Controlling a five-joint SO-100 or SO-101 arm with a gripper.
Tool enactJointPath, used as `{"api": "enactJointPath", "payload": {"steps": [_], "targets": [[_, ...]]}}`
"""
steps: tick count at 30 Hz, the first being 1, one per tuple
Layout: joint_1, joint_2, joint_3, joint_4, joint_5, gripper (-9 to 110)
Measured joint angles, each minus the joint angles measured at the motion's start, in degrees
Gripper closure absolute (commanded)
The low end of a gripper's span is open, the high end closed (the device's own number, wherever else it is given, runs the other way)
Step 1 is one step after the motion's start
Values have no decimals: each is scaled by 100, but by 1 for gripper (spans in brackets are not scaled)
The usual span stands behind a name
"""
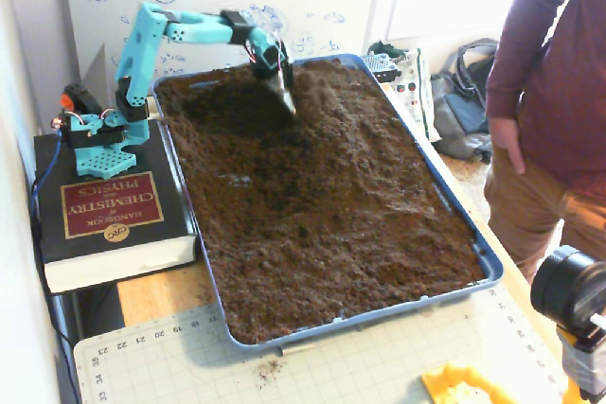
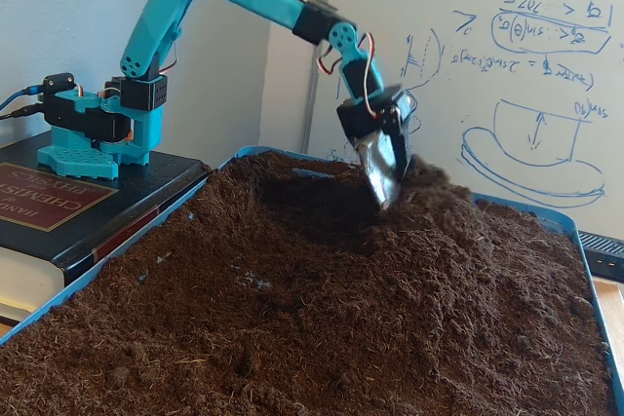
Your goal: Build a berm.
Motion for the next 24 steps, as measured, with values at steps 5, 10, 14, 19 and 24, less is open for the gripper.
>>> {"api": "enactJointPath", "payload": {"steps": [5,10,14,19,24], "targets": [[105,1485,1415,0,0,101],[229,3067,3234,-9,0,101],[519,4386,4008,-9,-9,101],[853,4966,3929,-264,-369,101],[1107,4025,2997,-1204,-844,101]]}}
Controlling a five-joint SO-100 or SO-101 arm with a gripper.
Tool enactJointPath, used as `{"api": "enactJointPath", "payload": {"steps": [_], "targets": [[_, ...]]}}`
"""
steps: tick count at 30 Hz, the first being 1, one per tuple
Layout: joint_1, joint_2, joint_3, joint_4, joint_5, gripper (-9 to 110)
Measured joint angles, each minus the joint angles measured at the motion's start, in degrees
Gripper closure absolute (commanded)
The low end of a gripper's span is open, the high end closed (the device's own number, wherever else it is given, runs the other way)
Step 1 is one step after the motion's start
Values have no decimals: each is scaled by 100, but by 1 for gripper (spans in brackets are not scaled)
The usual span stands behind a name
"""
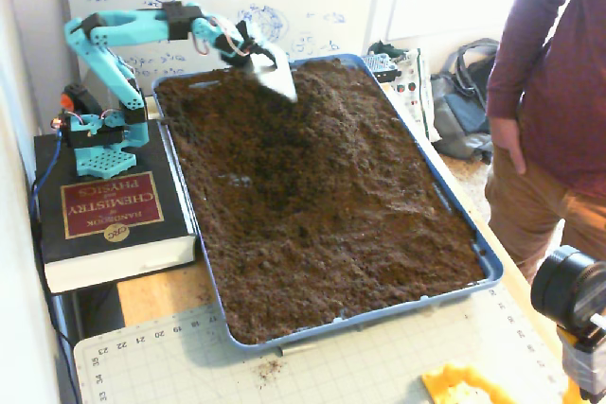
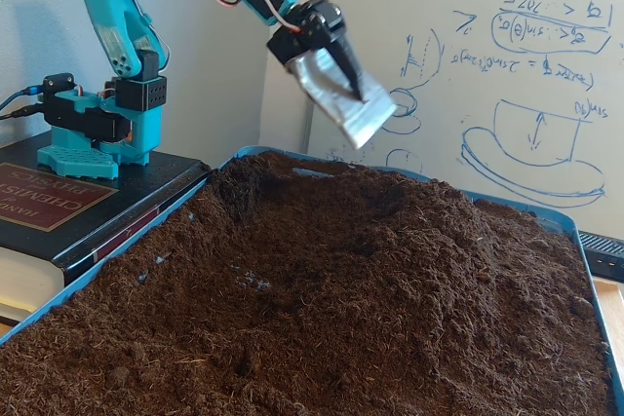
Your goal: Build a berm.
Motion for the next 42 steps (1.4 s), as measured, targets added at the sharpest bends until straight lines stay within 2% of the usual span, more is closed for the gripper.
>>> {"api": "enactJointPath", "payload": {"steps": [4,10,16,22,32,42], "targets": [[290,-1608,-1371,-984,-53,101],[527,-4904,-4228,-2083,-53,101],[606,-7893,-6943,-2285,-53,101],[940,-9914,-8763,-2285,-88,101],[1257,-11101,-9448,-2276,-141,101],[1257,-10134,-8341,-1037,-202,101]]}}
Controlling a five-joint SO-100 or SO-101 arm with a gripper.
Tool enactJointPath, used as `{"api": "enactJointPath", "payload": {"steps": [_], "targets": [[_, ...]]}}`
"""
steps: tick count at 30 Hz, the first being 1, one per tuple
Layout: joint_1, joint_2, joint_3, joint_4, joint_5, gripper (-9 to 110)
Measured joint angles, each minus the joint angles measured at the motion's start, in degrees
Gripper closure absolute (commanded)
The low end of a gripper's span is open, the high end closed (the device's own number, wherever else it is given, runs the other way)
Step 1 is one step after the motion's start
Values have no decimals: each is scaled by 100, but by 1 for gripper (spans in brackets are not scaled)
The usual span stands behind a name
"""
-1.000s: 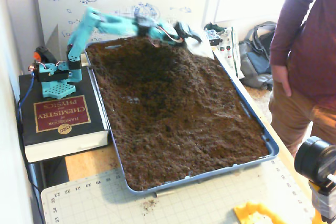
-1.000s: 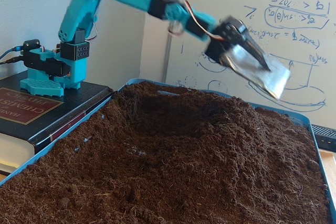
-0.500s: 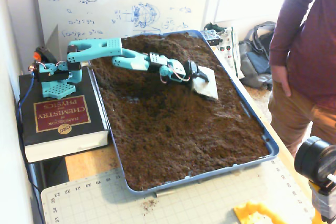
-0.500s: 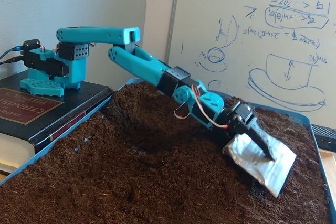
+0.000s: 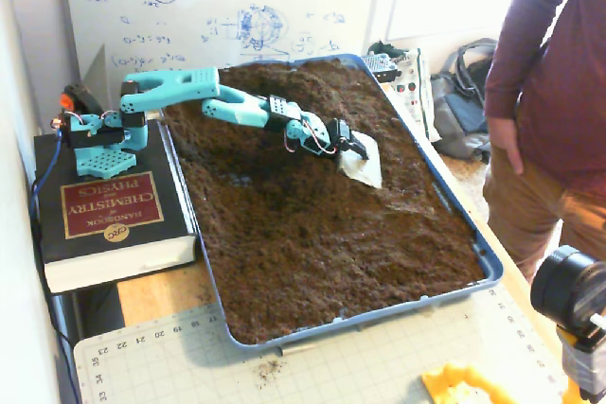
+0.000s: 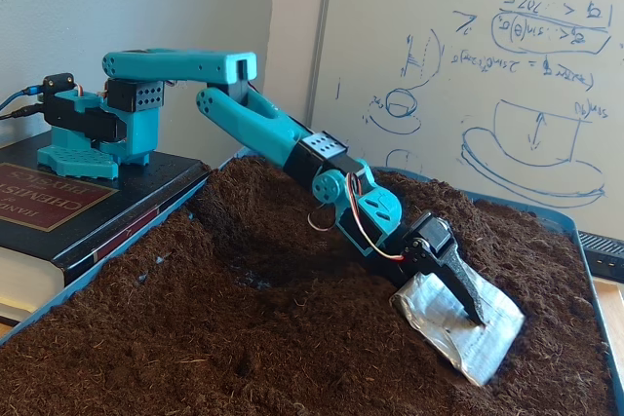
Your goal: Build a berm.
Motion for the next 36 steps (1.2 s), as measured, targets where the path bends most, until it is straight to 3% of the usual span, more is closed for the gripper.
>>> {"api": "enactJointPath", "payload": {"steps": [12,21,36], "targets": [[53,1828,1688,1942,-9,101],[158,2566,2698,2109,-817,101],[185,3542,3568,2312,-861,101]]}}
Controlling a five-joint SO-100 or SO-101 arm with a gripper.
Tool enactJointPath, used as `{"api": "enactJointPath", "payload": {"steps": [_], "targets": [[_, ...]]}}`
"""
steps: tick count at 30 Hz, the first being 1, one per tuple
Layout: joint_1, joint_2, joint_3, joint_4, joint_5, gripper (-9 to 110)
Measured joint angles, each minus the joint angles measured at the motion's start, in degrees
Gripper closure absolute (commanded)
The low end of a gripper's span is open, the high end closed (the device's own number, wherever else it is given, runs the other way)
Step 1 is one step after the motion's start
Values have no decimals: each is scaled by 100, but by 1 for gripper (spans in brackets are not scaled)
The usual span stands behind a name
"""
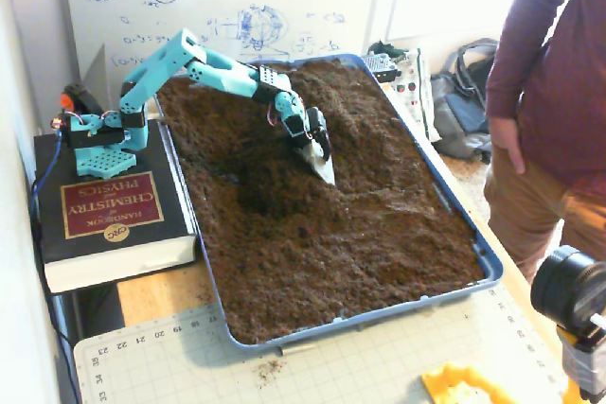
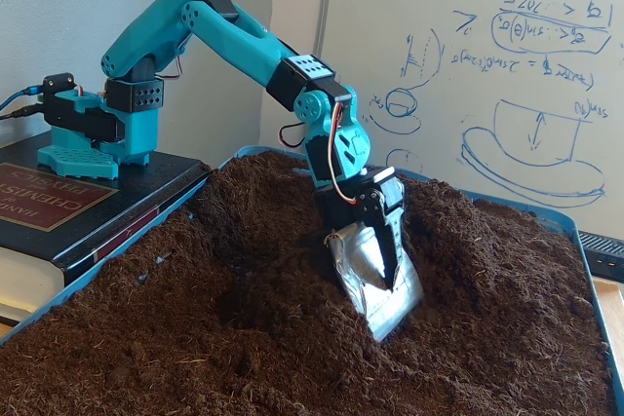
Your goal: Build a berm.
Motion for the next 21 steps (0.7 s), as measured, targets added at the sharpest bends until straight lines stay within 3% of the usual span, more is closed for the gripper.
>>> {"api": "enactJointPath", "payload": {"steps": [6,12,21], "targets": [[-79,246,-729,114,1274,101],[-563,9,-2777,114,3006,101],[-1670,-2953,-5994,114,4078,101]]}}
